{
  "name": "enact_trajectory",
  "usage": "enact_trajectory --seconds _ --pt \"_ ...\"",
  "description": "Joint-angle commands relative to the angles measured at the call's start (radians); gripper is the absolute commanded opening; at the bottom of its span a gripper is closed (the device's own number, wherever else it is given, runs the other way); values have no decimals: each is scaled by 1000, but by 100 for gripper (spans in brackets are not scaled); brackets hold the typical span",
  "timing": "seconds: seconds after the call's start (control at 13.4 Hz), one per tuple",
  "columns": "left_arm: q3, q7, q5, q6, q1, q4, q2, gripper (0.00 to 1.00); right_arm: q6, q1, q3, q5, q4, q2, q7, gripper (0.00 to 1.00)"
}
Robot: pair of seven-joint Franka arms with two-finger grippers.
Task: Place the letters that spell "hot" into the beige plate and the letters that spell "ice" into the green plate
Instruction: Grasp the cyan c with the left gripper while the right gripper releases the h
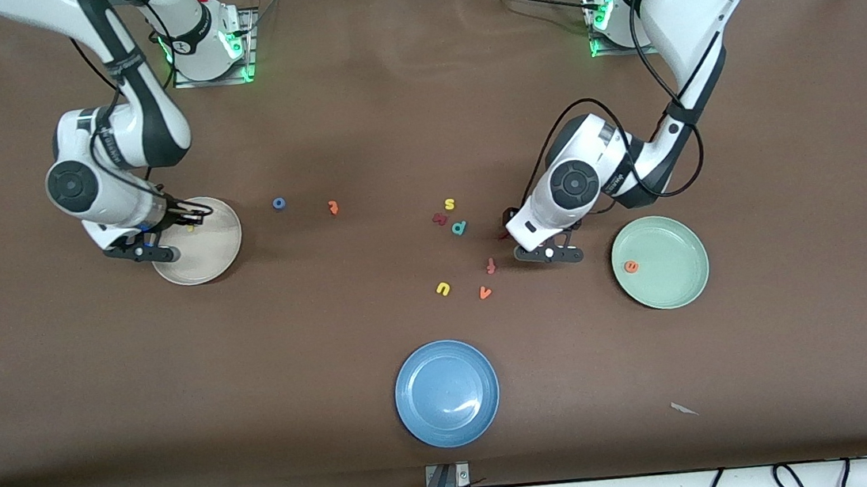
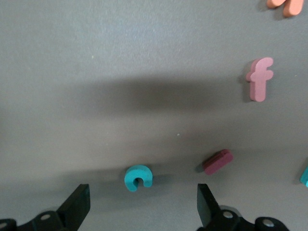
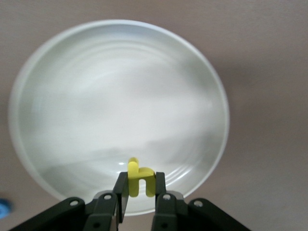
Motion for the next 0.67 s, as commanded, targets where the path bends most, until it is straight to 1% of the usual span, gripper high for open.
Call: enact_trajectory --seconds 0.0,0.07,0.15,0.22,0.3,0.37,0.45,0.52,0.6 --pt "0 -77 44 13 -1 -42 -37 75 40 2 -27 1 27 69 -89 18" --pt "0 -77 52 13 1 -42 -36 62 63 -2 -27 1 27 79 -90 18" --pt "0 -77 55 13 2 -42 -34 53 71 -4 -27 1 27 91 -90 20" --pt "0 -77 55 13 2 -42 -34 53 73 -4 -27 1 27 93 -90 21" --pt "0 -77 57 13 2 -42 -34 52 73 -4 -27 1 27 93 -90 30" --pt "0 -77 55 14 4 -42 -33 52 71 -4 -27 1 27 93 -90 53" --pt "0 -75 57 14 7 -40 -33 52 71 -4 -27 3 29 91 -90 86" --pt "0 -75 61 16 8 -40 -28 52 65 -3 -27 4 29 80 -76 94" --pt "0 -74 63 16 10 -40 -25 52 59 1 -25 9 27 68 -65 96"
